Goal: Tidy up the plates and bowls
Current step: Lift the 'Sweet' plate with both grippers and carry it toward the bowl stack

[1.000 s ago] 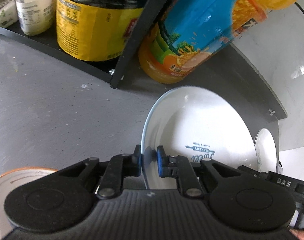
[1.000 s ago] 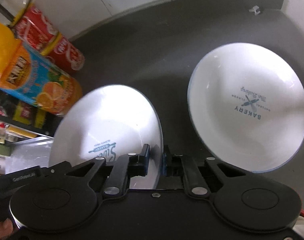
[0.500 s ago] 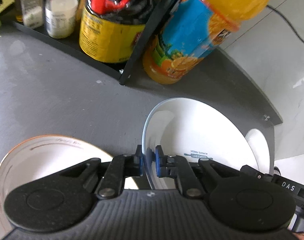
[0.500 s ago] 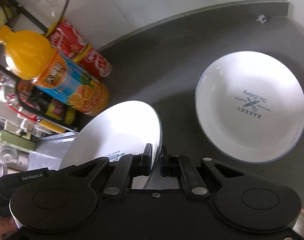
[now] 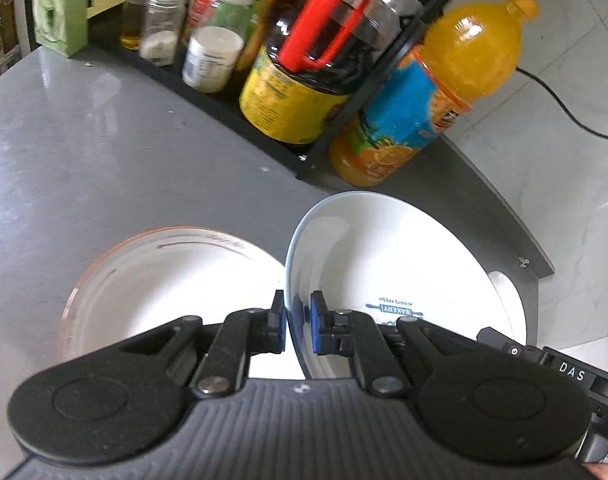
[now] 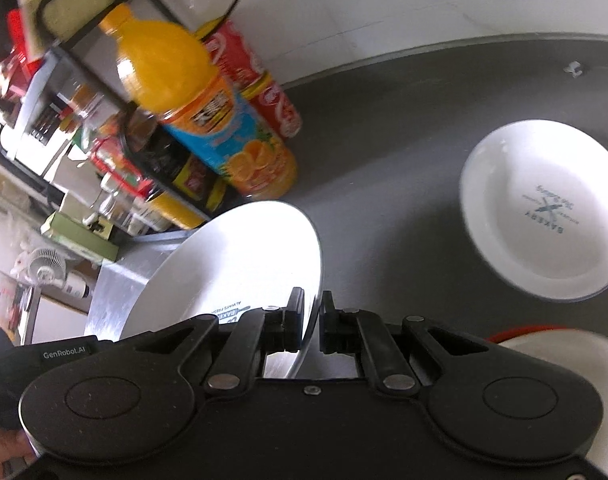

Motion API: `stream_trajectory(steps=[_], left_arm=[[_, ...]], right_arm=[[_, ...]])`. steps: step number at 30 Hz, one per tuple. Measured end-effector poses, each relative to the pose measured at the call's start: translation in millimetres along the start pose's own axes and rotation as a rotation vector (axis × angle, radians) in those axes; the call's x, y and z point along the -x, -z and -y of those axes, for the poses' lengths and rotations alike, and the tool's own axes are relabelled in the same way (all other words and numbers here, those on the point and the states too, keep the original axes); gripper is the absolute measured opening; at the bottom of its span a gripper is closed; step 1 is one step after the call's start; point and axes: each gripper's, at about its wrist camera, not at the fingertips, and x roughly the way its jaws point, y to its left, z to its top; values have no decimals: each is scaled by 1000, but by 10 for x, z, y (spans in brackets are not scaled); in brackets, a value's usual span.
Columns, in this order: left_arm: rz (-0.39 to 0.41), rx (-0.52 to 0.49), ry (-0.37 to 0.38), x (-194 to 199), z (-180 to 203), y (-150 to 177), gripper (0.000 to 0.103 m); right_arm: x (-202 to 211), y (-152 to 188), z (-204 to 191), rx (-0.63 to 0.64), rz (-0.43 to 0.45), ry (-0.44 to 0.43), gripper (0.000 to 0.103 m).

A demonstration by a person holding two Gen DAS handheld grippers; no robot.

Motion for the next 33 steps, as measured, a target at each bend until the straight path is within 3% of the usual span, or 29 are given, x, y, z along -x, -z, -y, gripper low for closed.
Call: stream_trajectory(steps=[8, 21, 33], left_arm=[[-20, -26, 28, 102, -342, -54, 9], [-141, -129, 82, 12, -901, -108, 9], [-196, -221, 106, -54, -1143, -129, 10]], right_arm=[[-20, 208, -310, -7, 21, 37, 7], [-68, 910, -709, -95, 45, 161, 7], [-137, 1289, -946, -122, 88, 250, 8]])
